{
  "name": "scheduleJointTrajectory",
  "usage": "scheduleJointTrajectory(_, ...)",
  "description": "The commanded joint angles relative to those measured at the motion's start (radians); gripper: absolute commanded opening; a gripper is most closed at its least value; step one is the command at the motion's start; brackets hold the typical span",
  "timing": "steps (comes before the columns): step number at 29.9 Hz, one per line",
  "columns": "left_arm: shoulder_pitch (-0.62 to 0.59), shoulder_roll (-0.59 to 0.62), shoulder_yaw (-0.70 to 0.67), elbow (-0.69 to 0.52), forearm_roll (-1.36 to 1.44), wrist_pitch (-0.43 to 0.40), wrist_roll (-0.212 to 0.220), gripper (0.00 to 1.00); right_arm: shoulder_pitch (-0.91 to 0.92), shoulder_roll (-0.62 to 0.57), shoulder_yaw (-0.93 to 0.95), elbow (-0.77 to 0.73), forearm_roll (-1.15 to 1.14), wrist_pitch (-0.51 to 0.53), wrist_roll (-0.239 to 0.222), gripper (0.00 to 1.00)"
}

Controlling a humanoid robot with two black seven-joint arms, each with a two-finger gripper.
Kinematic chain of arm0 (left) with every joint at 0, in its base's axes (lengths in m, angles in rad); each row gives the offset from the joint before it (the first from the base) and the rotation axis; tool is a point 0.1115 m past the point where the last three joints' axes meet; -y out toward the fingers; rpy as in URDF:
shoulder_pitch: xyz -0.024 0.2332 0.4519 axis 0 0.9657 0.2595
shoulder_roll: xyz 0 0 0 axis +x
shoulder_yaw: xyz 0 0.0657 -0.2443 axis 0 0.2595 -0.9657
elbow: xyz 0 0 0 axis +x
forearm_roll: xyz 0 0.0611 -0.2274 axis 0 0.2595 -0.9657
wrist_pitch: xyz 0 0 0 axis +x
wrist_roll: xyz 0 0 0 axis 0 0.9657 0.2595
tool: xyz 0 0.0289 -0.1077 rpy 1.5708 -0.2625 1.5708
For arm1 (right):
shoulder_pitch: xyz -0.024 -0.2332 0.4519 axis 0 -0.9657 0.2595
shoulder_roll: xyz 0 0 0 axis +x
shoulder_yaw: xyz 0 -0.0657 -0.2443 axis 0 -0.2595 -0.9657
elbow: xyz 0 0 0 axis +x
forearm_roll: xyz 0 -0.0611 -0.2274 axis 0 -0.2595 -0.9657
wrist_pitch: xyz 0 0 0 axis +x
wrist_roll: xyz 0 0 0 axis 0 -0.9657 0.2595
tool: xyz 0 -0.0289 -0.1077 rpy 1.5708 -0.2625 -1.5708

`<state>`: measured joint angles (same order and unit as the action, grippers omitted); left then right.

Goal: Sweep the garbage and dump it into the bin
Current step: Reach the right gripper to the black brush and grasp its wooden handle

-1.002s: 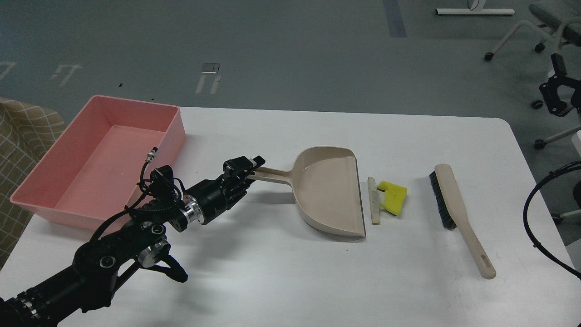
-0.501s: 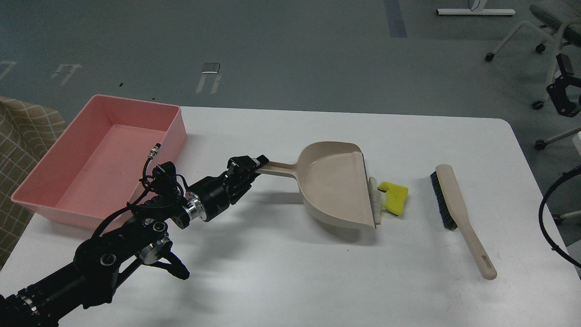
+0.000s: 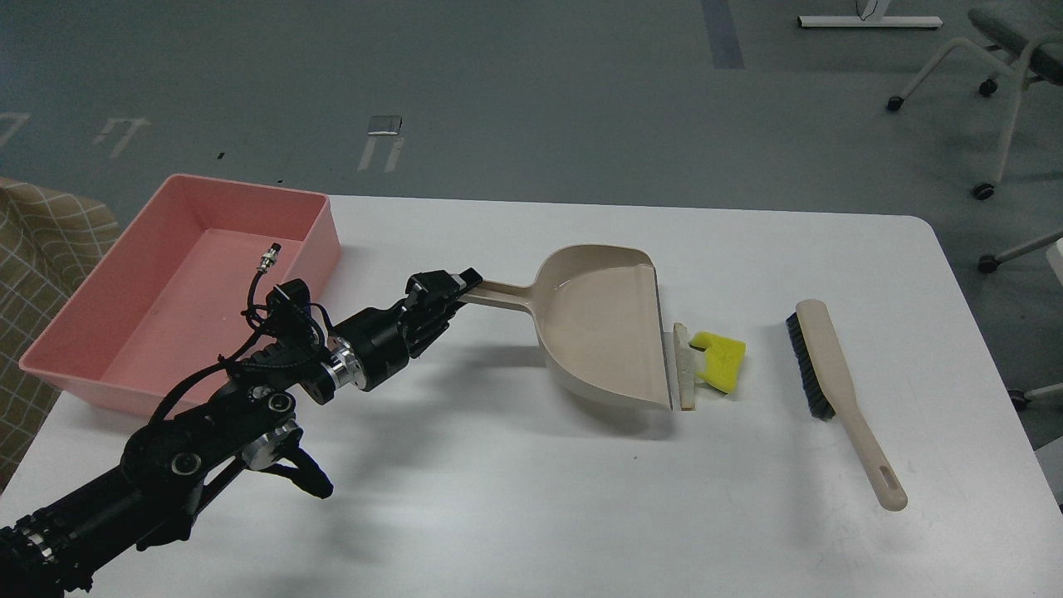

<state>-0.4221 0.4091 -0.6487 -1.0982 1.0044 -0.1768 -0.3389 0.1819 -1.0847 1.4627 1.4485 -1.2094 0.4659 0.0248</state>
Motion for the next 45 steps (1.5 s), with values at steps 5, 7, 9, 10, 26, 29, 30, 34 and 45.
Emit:
scheduleJointTrajectory(5,0.006,0.000,0.000,0.000,0.011,0.003,-0.006,0.00,-0.048,-0.012,-0.156,0.067,-0.010,0.023,-0.083,1.00)
scheduleJointTrajectory(7,0.006,0.000,0.000,0.000,0.013,0.003,-0.008,0.00,-0.064,0.003,-0.166,0.081,-0.010,0.023,-0.104,1.00)
scheduleJointTrajectory(9,0.009,0.000,0.000,0.000,0.013,0.002,-0.008,0.00,-0.085,0.012,-0.171,0.104,-0.021,0.023,-0.109,1.00)
scheduleJointTrajectory(10,0.011,0.000,0.000,0.000,0.013,0.002,-0.008,0.00,-0.114,0.023,-0.173,0.137,-0.053,0.023,-0.121,1.00)
scheduleJointTrajectory(26,0.009,-0.045,0.017,0.043,0.011,0.013,-0.008,0.00,-0.262,0.209,-0.177,0.237,-0.369,0.023,-0.250,1.00)
scheduleJointTrajectory(29,0.009,-0.053,0.017,0.043,0.011,0.017,-0.008,0.00,-0.251,0.259,-0.215,0.234,-0.407,0.023,-0.273,1.00)
scheduleJointTrajectory(30,0.009,-0.056,0.017,0.044,0.011,0.019,-0.006,0.00,-0.243,0.285,-0.234,0.231,-0.429,0.023,-0.284,1.00)
scheduleJointTrajectory(34,0.008,-0.062,0.018,0.044,0.011,0.028,-0.006,0.00,-0.211,0.335,-0.286,0.233,-0.435,0.023,-0.287,1.00)
scheduleJointTrajectory(45,0.009,-0.056,0.020,0.044,0.011,0.026,-0.008,0.00,-0.150,0.351,-0.389,0.224,-0.437,0.023,-0.328,0.70)
